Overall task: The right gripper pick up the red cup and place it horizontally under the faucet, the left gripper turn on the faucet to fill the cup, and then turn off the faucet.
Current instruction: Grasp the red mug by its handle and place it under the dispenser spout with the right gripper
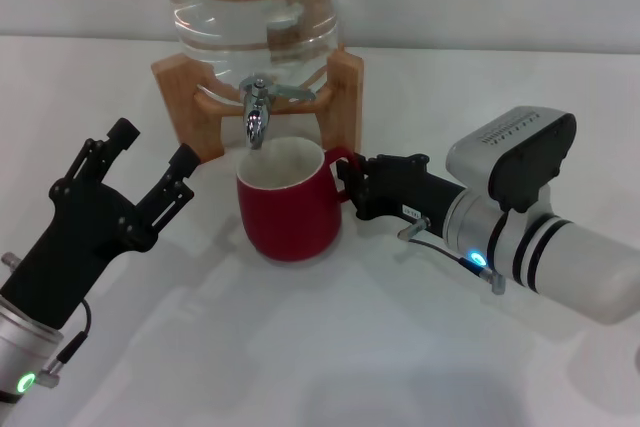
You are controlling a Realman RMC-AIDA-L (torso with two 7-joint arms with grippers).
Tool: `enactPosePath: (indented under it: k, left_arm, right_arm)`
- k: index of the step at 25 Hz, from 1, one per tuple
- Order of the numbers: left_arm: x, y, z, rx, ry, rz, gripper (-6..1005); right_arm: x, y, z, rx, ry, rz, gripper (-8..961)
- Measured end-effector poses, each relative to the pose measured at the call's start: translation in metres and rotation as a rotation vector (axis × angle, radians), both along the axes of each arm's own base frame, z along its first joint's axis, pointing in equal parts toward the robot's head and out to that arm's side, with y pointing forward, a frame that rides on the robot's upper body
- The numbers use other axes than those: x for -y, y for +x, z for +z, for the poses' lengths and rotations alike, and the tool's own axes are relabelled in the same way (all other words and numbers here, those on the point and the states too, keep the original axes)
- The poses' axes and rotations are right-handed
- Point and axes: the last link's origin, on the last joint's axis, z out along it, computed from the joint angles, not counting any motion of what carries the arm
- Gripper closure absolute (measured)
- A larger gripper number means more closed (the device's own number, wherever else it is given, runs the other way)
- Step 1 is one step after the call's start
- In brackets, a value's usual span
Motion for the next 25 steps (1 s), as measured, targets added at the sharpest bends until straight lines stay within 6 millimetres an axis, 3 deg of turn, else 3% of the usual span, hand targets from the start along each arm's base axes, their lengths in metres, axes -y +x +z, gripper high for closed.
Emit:
enactPosePath:
  k: [25]
  left_arm:
    - [-0.001, 0.0, 0.0, 0.0, 0.0, 0.0, 139]
  right_arm:
    - [-0.004, 0.012, 0.004, 0.014, 0.014, -0.036, 841]
